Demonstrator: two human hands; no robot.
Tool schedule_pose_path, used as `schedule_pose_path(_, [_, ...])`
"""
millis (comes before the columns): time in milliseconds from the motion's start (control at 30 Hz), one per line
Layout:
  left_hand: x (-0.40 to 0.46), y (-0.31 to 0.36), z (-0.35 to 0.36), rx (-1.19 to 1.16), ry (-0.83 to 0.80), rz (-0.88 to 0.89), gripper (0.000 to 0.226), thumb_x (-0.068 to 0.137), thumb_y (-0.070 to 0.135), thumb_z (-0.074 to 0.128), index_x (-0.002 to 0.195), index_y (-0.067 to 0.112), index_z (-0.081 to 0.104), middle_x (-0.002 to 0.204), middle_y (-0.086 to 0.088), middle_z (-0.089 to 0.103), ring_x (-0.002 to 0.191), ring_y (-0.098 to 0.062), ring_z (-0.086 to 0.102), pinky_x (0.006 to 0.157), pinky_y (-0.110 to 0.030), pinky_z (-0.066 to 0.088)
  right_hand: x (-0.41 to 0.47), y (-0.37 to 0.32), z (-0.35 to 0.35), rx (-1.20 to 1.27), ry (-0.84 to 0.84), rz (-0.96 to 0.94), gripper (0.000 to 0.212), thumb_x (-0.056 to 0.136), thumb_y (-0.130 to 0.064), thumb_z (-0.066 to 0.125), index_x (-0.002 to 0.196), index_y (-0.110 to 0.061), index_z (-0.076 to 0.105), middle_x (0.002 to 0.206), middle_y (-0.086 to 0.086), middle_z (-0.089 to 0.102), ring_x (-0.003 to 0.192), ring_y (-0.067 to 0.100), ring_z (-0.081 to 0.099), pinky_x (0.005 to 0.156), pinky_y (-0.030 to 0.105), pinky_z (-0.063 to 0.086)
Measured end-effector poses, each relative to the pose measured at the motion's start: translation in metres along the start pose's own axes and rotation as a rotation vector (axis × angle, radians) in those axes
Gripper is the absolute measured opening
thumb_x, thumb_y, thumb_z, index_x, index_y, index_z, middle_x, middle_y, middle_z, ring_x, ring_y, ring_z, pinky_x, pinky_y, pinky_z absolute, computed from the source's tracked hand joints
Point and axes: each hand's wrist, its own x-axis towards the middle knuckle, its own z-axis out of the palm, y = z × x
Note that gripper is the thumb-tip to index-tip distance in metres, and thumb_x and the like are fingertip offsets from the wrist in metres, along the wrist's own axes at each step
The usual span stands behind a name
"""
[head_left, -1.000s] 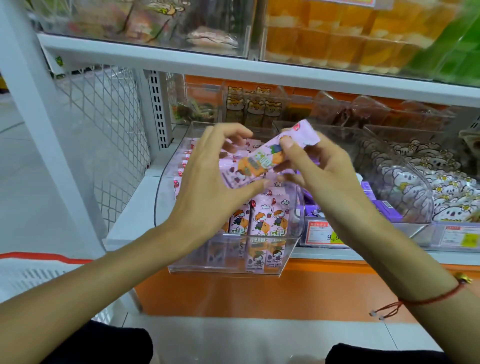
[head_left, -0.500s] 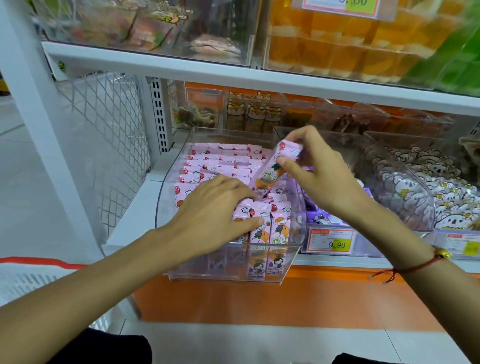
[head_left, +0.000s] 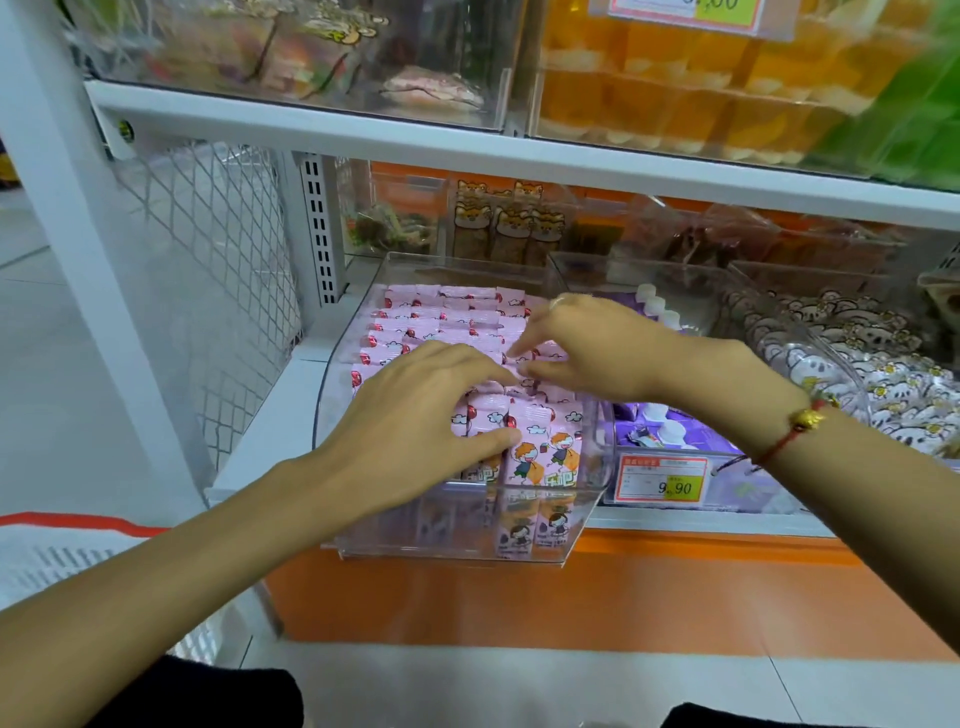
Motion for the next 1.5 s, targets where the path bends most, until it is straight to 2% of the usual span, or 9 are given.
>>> schedule_pose_path(167, [0.000,0.001,-0.002,-0.038,-0.004,0.009,0.026,0.082,0.054,0.065,0.105,0.041,0.066,0.098,0.023,0.059,0.094,-0.006,0.052,0.075,-0.031,0.046,-0.017,-0.008,0.005,-0.058,0.098,-0.005,0.025,0.089,-0.045,0.058,0.104,-0.031,0.071,0.108,-0.002,0.065,0.106,0.021,0.053,0.082,0.034,0.043])
schedule_pose_path(400, [-0.001,0.004,0.002,0.000,-0.017,-0.034,0.031,0.078,0.060,0.065,0.101,0.040,0.067,0.085,0.021,0.059,0.084,-0.002,0.049,0.062,-0.011,0.029,-0.020,-0.011,0.024,-0.079,0.278,0.048,0.021,0.092,-0.037,0.053,0.097,-0.025,0.070,0.107,-0.002,0.063,0.102,0.021,0.046,0.078,0.033,0.032])
schedule_pose_path(500, [-0.002,0.007,0.002,-0.001,-0.016,-0.037,0.030,0.077,0.060,0.065,0.100,0.041,0.066,0.078,0.024,0.050,0.083,-0.002,0.045,0.061,-0.014,0.028,-0.028,-0.012,0.030,0.073,0.505,0.086,0.019,0.095,-0.030,0.053,0.094,-0.015,0.064,0.103,0.002,0.061,0.097,0.022,0.050,0.074,0.033,0.036])
schedule_pose_path(800, [-0.001,0.008,-0.003,-0.128,0.085,-0.097,0.044,0.080,0.069,0.053,0.114,0.042,0.056,0.108,0.026,0.056,0.099,0.002,0.052,0.073,-0.020,0.040,-0.049,-0.004,0.011,0.758,1.137,0.385,0.012,0.098,-0.023,0.050,0.089,-0.016,0.052,0.073,-0.010,0.056,0.067,0.008,0.053,0.067,0.037,0.048])
schedule_pose_path(933, [0.001,0.019,-0.008,-0.366,0.277,-0.132,0.062,0.068,0.076,0.058,0.119,0.045,0.040,0.113,0.031,0.044,0.105,0.015,0.045,0.077,-0.003,0.035,-0.050,-0.019,0.006,1.104,1.025,0.417,0.013,0.099,-0.017,0.050,0.088,-0.010,0.053,0.078,0.004,0.059,0.066,0.015,0.064,0.067,0.037,0.056])
schedule_pose_path(1067, [0.000,0.023,-0.009,-0.240,0.349,-0.050,0.054,0.070,0.057,0.072,0.113,0.035,0.047,0.106,0.020,0.053,0.098,0.000,0.051,0.074,-0.020,0.047,-0.048,-0.038,0.003,1.264,0.930,0.405,0.013,0.097,-0.014,0.051,0.092,-0.002,0.055,0.078,0.008,0.058,0.067,0.010,0.061,0.062,0.023,0.057])
schedule_pose_path(1200, [0.000,0.020,-0.012,-0.291,0.381,-0.099,0.041,0.074,0.061,0.062,0.108,0.043,0.048,0.094,0.034,0.059,0.093,0.010,0.057,0.074,-0.025,0.052,-0.048,-0.038,-0.002,1.384,0.790,0.370,0.009,0.094,-0.020,0.056,0.096,-0.013,0.060,0.082,-0.004,0.067,0.085,0.013,0.066,0.077,0.033,0.057])
schedule_pose_path(1333, [0.000,0.015,-0.008,-0.367,0.241,-0.113,0.035,0.083,0.067,0.044,0.108,0.043,0.051,0.097,0.028,0.063,0.089,0.004,0.057,0.077,-0.022,0.047,-0.048,-0.038,0.001,1.474,0.459,0.157,0.033,0.093,-0.012,0.054,0.126,-0.015,0.053,0.115,-0.006,0.066,0.108,0.005,0.061,0.096,0.027,0.048])
schedule_pose_path(1500, [0.003,0.013,-0.006,-0.528,0.145,-0.100,0.043,0.089,0.054,0.049,0.127,0.032,0.051,0.115,0.012,0.058,0.108,-0.011,0.056,0.088,-0.033,0.048,-0.052,-0.040,0.002,1.247,0.647,0.108,0.039,0.086,-0.001,0.064,0.122,-0.011,0.054,0.115,0.005,0.066,0.107,0.012,0.063,0.096,0.026,0.048])
